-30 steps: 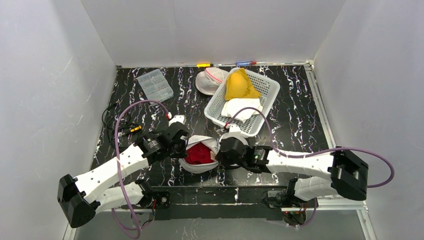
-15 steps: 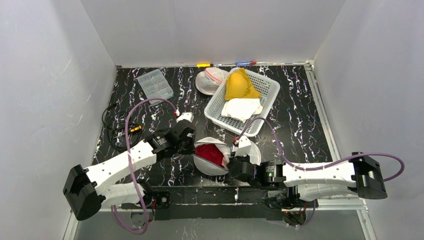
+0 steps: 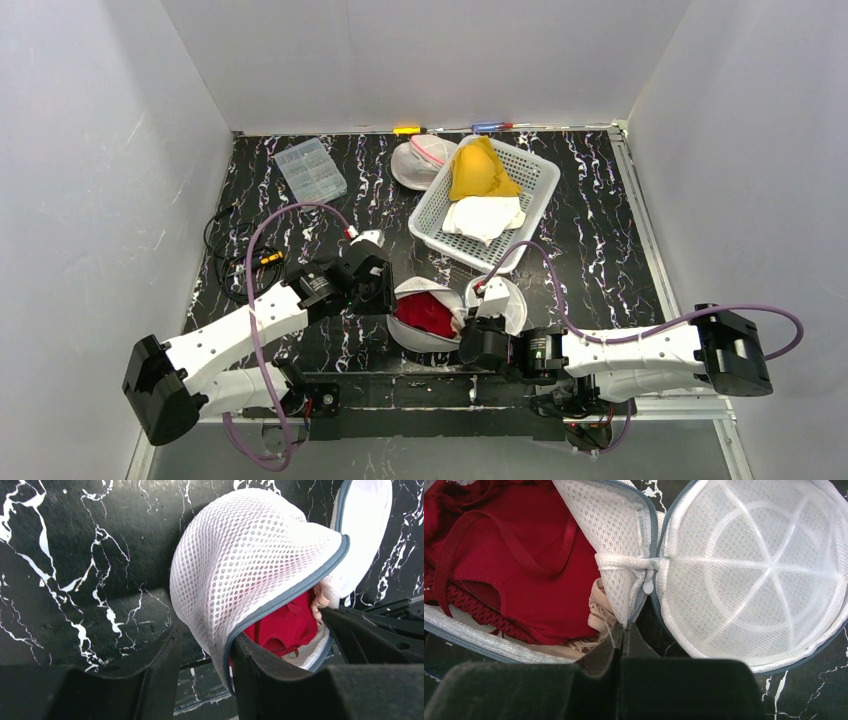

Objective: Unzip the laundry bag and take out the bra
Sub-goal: Open the laundry bag at the center of the board.

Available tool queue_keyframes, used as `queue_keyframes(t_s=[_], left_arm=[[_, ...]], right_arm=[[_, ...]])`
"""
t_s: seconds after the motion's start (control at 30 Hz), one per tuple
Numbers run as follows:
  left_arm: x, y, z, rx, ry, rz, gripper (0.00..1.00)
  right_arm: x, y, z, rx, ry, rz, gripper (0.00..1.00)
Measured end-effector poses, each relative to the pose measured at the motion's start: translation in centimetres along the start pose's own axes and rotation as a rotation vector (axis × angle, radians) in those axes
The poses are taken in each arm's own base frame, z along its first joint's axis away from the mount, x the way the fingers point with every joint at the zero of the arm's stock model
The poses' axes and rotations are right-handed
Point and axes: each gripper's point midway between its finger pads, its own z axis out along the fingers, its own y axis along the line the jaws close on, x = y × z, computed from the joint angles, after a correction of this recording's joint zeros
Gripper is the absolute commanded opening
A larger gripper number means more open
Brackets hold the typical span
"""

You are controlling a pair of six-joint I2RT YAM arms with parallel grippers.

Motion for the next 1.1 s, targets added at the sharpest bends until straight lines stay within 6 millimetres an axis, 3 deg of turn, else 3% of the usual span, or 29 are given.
queue_keyframes(t_s=[0.17,0.53,0.6,0.73,0.83,0.9,0.97,1.1], left_arm=[[0.3,-0.2,-1.1,-0.001,0.034,-0.032,0.32],[1.1,-0.8,-3.3,-0.011,0.087,-0.05,0.31],[1.3,-0.9,-3.6,-0.014,0.094,-0.047,0.25],[1.8,-0.5,-3.5,-0.04,0.113,-0.053,0.0],[1.9,-0.2,-3.3,-0.059,0.115,-0.057,0.0],[1.8,0.0,-3.2,-0.066,0.109,-0.056,0.0],[1.9,0.2,-3.0,-0.069,0.097,-0.053,0.0],[2.5,1.4,-2.2,-0.065,0.066,-0.028,0.0]], right_arm=[[0.0,0.4,-0.2,-0.002,-0.003,-0.002,0.01],[-0.7,1.6,-0.6,-0.018,-0.018,-0.005,0.01],[-0.6,1.7,-0.6,-0.019,-0.018,-0.006,0.01],[-0.5,1.8,-0.7,-0.026,-0.017,-0.011,0.03],[-0.5,2.0,-0.9,-0.035,-0.016,-0.017,0.36],[-0.6,2.2,-1.0,-0.043,-0.018,-0.019,0.52],[-1.2,2.5,-1.4,-0.055,-0.026,-0.03,0.61],[-3.9,3.7,-3.0,-0.1,-0.059,-0.052,0.64]])
